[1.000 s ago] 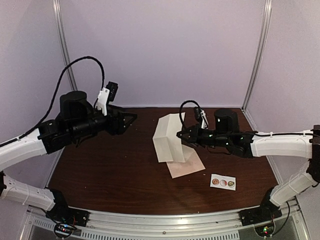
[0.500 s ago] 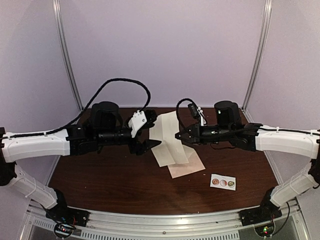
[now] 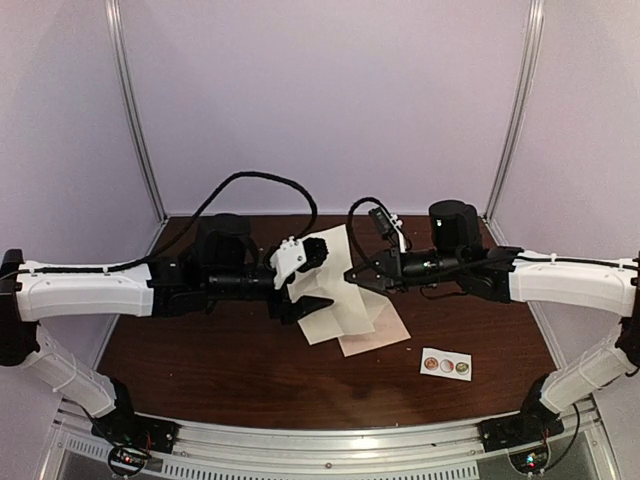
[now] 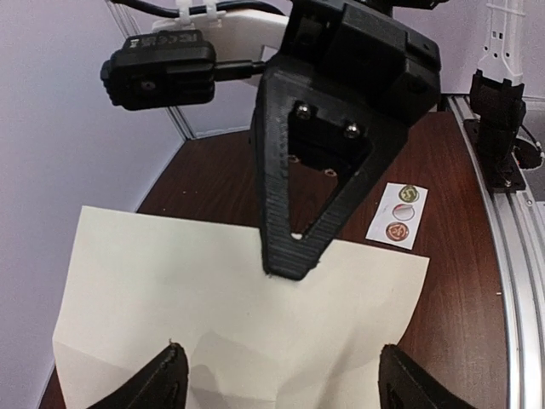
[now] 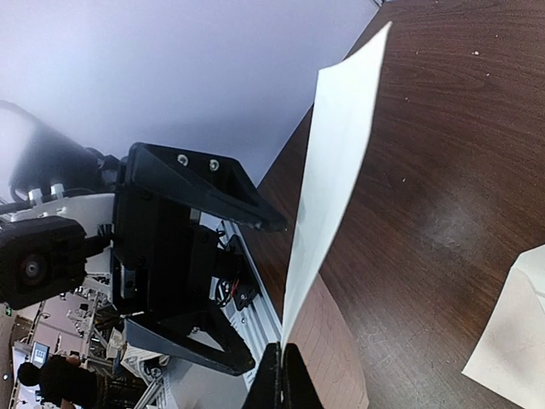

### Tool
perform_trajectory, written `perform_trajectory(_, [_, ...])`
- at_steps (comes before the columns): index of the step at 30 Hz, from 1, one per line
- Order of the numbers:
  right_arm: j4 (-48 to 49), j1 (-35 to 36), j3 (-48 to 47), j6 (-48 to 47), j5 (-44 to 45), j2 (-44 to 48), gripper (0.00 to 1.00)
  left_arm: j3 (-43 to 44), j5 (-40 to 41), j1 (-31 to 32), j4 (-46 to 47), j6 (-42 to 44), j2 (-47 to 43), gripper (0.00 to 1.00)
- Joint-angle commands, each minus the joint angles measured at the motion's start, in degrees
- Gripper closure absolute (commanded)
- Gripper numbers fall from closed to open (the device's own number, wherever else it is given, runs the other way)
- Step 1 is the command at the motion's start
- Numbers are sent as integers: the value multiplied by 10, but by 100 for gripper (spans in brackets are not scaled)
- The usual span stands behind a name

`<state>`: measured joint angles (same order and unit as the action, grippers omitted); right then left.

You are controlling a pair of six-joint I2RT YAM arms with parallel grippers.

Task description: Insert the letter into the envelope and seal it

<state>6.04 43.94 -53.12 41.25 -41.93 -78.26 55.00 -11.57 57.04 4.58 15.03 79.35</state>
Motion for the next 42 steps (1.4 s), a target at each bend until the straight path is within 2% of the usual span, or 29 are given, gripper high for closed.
perform_trajectory(1, [42, -3, -10, 19, -33, -6, 100, 5, -14, 8, 10, 11, 14, 21])
perform_trajectory(9, [75, -3, -2, 40, -51, -9, 100, 10, 51, 28, -10, 34, 33, 22])
perform_trajectory(12, [75, -3, -1, 40, -53, -10, 100, 14, 67, 34, -19, 40, 39, 26])
perform_trajectory(21, [37, -3, -9, 18, -24, -12, 100, 21, 74, 35, -26, 36, 40, 51])
perform_trajectory(24, [22, -3, -14, 5, -18, -13, 100, 23, 82, 35, -26, 32, 41, 55])
perform_trajectory(27, [14, -3, -16, -3, -16, -15, 100, 29, 86, 35, -32, 27, 45, 67])
perform_trajectory(36, [-14, -3, -25, -19, -1, -16, 100, 37, 90, 35, -41, 14, 56, 89])
perform_trajectory(39, [-22, -7, -27, -22, 7, -11, 92, 37, 94, 35, -41, 10, 56, 94])
perform_trajectory(42, [-31, -14, -26, -27, 20, 1, 70, 37, 100, 35, -41, 5, 56, 100])
